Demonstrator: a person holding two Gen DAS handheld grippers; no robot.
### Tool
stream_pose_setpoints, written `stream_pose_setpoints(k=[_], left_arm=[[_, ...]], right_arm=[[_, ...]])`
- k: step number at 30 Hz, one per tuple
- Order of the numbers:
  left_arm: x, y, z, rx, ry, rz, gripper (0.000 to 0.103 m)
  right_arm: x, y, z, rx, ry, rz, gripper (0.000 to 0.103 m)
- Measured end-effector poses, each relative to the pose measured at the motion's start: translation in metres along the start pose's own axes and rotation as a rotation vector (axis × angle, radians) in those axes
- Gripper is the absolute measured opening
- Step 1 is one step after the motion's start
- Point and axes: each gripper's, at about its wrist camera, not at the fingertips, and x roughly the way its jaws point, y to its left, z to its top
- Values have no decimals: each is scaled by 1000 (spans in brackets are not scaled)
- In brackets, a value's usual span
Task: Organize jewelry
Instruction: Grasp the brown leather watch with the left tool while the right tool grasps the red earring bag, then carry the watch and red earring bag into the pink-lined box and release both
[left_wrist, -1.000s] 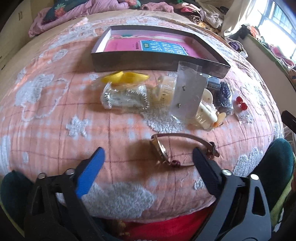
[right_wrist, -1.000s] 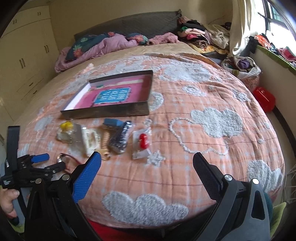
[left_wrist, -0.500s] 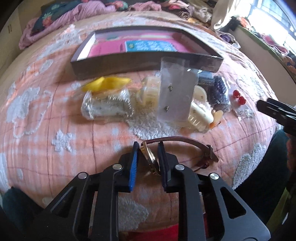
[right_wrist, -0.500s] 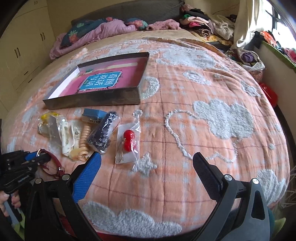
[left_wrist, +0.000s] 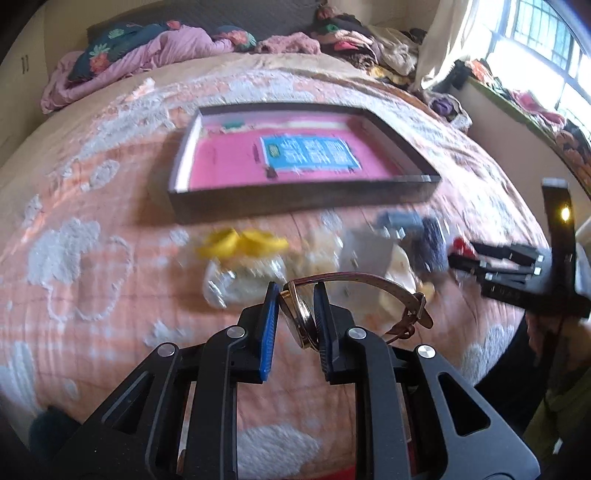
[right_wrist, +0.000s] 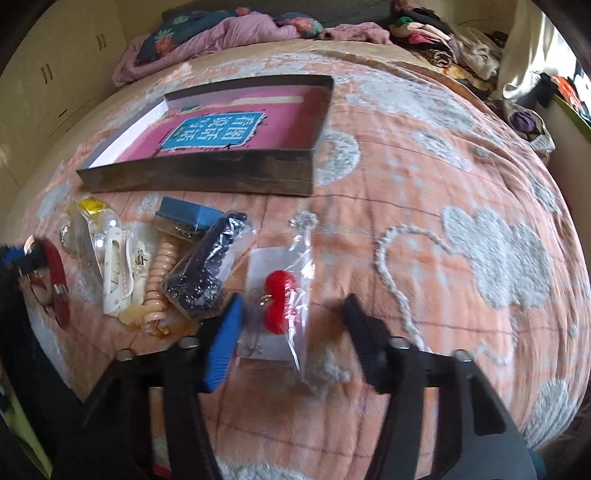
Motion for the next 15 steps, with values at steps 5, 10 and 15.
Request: stream_pose_setpoints(k=[5, 10, 15], left_arm=[[-3, 14, 21, -23, -31, 10, 12], [1, 28, 40, -36, -44, 22, 12], [7, 41, 60, -55, -56, 22, 12]], right_arm=[[-4, -4, 2, 8, -29, 8, 31], [-23, -16, 6, 57, -81, -2, 31], [-47, -23, 23, 84, -157, 3, 31]])
